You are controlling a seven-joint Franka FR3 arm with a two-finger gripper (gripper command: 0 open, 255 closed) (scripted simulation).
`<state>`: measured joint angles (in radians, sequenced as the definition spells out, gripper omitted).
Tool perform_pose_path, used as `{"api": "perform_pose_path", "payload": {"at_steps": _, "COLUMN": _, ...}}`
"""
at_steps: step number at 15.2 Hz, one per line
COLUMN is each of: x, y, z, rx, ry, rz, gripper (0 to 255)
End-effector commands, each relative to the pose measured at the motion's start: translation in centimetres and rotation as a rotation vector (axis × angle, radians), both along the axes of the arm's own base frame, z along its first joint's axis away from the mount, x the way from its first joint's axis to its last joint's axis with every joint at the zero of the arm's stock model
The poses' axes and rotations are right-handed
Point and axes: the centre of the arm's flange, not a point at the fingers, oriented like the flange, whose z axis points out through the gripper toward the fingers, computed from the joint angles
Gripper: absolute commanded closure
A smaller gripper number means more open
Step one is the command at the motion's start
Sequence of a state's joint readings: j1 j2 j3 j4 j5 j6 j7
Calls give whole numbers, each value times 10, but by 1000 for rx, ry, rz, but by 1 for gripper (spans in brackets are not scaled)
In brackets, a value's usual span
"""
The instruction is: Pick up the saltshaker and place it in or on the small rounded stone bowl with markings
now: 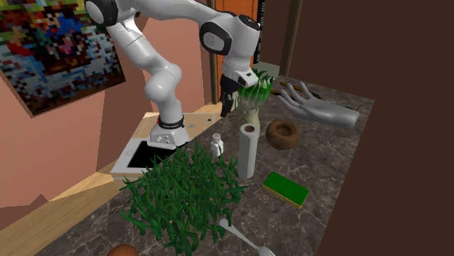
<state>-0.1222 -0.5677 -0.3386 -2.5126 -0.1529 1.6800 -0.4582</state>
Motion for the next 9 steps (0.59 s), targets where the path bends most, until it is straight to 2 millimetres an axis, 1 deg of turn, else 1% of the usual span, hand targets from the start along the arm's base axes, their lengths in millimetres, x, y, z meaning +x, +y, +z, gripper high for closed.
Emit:
{"api": "perform_pose_path", "payload": {"at_steps": 1, "x": -1, "y": -22, "z": -14, "rx": 2, "ry": 12, "rz": -1, "gripper": 0}}
{"api": "perform_pose_path", "payload": {"at_steps": 7, "x": -1, "y": -90, "z": -58, "rx": 10, "ry": 48, "rz": -7, "gripper": 0}}
{"api": "perform_pose_path", "payload": {"at_steps": 8, "x": -2, "y": -97, "z": -62, "rx": 11, "ry": 52, "rz": -7, "gripper": 0}}
{"api": "perform_pose_path", "payload": {"at_steps": 9, "x": -3, "y": -96, "z": -67, "rx": 11, "ry": 52, "rz": -7, "gripper": 0}}
